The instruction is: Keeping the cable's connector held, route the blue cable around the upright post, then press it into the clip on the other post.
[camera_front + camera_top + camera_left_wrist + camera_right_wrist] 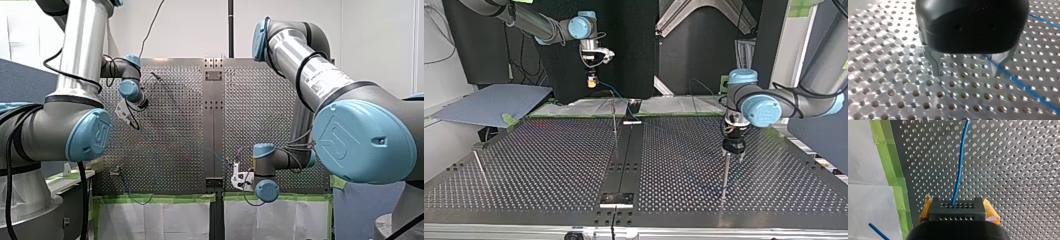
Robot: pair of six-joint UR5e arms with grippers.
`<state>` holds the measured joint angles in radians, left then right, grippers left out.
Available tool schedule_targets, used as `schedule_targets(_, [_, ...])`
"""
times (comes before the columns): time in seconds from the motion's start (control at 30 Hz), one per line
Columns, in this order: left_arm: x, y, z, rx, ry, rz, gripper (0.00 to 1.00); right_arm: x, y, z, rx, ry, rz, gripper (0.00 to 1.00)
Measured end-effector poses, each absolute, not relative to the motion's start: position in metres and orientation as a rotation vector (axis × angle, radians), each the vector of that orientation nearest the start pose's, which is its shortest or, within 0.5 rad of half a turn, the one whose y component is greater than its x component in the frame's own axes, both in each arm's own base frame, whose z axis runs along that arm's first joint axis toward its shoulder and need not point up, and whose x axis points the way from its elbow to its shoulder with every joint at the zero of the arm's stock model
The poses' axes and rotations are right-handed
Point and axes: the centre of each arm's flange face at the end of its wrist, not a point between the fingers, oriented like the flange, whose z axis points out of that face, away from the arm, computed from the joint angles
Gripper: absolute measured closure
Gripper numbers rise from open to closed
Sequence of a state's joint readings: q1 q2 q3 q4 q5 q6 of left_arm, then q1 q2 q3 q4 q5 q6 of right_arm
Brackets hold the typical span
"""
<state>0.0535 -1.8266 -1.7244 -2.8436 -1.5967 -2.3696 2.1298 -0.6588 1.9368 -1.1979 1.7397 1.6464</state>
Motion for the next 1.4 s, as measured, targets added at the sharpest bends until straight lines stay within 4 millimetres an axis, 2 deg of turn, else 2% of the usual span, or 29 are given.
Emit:
schedule_targets(0.27, [0.555, -0.094, 0.312, -0.778, 1.506, -0.575, 0.00, 0.385, -0.395, -0.060, 1.540, -1.103, 1.482, 1.00])
schedule_targets(0.6, [0.530, -0.099, 0.320, -0.818, 1.480, -0.672, 0.00, 0.385, -0.395, -0.060, 1.539, -1.103, 1.482, 1.00])
schedule_targets(1.07, [0.509, -0.104, 0.313, -0.888, 1.470, -0.772, 0.00, 0.385, -0.395, -0.060, 1.538, -1.103, 1.484, 1.00])
schedule_targets(1.4, [0.492, -0.104, 0.319, -0.880, 1.455, -0.774, 0.00, 0.385, -0.395, -0.060, 1.538, -1.103, 1.484, 1.00])
